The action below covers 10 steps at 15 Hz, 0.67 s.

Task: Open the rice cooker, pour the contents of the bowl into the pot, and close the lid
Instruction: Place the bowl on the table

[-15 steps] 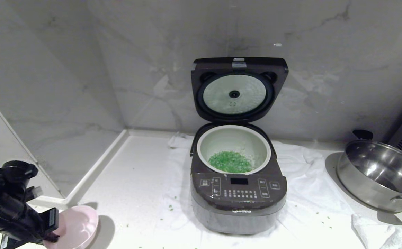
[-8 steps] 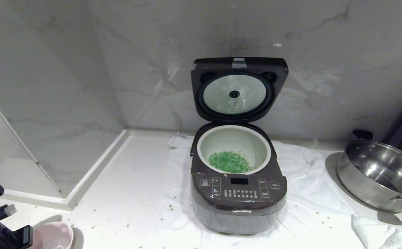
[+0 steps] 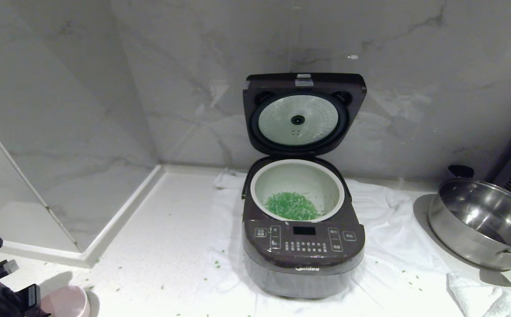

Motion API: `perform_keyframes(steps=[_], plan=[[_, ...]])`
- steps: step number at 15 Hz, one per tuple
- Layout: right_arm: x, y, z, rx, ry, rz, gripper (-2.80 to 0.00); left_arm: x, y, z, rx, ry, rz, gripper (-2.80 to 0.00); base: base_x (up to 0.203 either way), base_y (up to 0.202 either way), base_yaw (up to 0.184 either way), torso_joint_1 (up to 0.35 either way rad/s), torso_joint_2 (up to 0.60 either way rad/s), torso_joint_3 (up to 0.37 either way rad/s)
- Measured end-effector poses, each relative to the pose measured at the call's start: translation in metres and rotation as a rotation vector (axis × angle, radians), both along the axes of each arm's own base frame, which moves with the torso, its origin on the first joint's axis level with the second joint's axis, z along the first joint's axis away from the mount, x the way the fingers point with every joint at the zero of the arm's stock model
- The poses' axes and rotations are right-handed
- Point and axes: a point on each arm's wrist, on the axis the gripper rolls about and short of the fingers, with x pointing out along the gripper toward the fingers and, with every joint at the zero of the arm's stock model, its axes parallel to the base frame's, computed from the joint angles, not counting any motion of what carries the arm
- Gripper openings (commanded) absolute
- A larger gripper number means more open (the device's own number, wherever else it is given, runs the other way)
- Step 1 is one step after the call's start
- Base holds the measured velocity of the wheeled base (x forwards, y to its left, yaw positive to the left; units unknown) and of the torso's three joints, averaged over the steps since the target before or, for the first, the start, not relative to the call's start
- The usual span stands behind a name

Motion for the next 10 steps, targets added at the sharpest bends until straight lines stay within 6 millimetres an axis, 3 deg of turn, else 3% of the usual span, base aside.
perform_keyframes(steps=[4,10], plan=[[0.000,0.000,0.000,0.000,0.000,-0.001,-2.80,-0.001,-0.003,0.011,-0.028,-0.068,-0.010,0.00,0.000,0.000,0.000,0.000,0.00,0.000],[0.000,0.000,0.000,0.000,0.000,0.000,-2.80,-0.016,-0.022,0.060,0.039,-0.215,-0.042,0.00,0.000,0.000,0.000,0.000,0.00,0.000]])
